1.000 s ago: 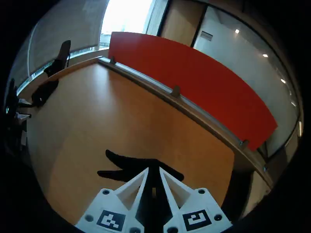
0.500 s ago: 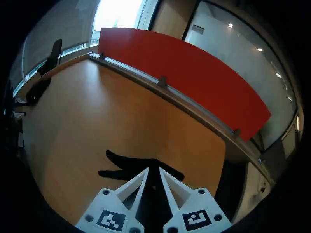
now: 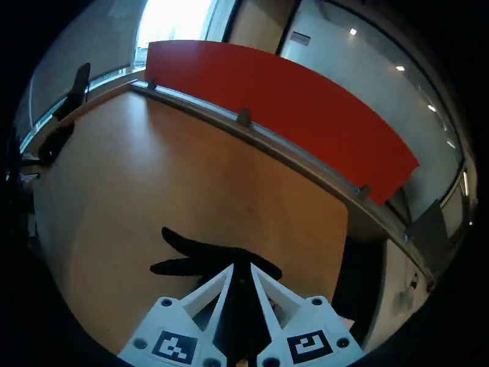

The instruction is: Fold towel

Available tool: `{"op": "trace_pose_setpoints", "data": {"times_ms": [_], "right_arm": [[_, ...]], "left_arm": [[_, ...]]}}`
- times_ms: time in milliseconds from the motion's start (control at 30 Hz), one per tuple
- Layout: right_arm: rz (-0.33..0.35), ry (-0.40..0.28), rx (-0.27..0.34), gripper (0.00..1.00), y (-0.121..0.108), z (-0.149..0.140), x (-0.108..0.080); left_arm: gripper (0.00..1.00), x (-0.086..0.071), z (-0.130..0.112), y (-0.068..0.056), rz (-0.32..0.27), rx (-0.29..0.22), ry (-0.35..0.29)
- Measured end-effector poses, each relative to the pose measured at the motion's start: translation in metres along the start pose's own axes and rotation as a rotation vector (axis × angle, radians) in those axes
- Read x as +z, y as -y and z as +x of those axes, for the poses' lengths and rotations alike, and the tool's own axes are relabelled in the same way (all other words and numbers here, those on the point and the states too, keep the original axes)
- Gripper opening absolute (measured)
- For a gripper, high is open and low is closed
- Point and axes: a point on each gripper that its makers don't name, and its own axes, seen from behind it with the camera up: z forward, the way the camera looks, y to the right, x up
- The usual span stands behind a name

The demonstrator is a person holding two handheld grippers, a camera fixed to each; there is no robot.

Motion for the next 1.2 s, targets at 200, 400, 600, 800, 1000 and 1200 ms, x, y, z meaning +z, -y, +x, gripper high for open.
{"op": "trace_pose_setpoints", "data": {"times_ms": [200,400,600,800,1000,1200], "right_arm": [[-0.013,0.016,0.026,0.04,0.0,-0.023,-0.01],[-0.024,0.036,0.052,0.04,0.003,-0.045,-0.018],[-0.028,0.047,0.073,0.04,0.01,-0.061,-0.022],[-0.033,0.051,0.083,0.04,0.014,-0.068,-0.025],[-0.048,0.083,0.08,0.04,0.011,-0.086,-0.028],[-0.069,0.131,0.101,0.04,0.005,-0.113,-0.028]], "left_arm": [[0.99,-0.001,0.0,-0.001,-0.006,0.003,0.0],[1.0,-0.002,0.0,-0.001,-0.008,0.005,-0.002],[1.0,-0.002,-0.001,-0.003,-0.014,0.008,-0.002],[1.0,-0.002,0.0,-0.005,-0.02,0.014,-0.004],[1.0,-0.002,0.001,-0.005,-0.022,0.011,-0.009],[1.0,-0.004,0.0,-0.004,-0.021,0.013,-0.008]]}}
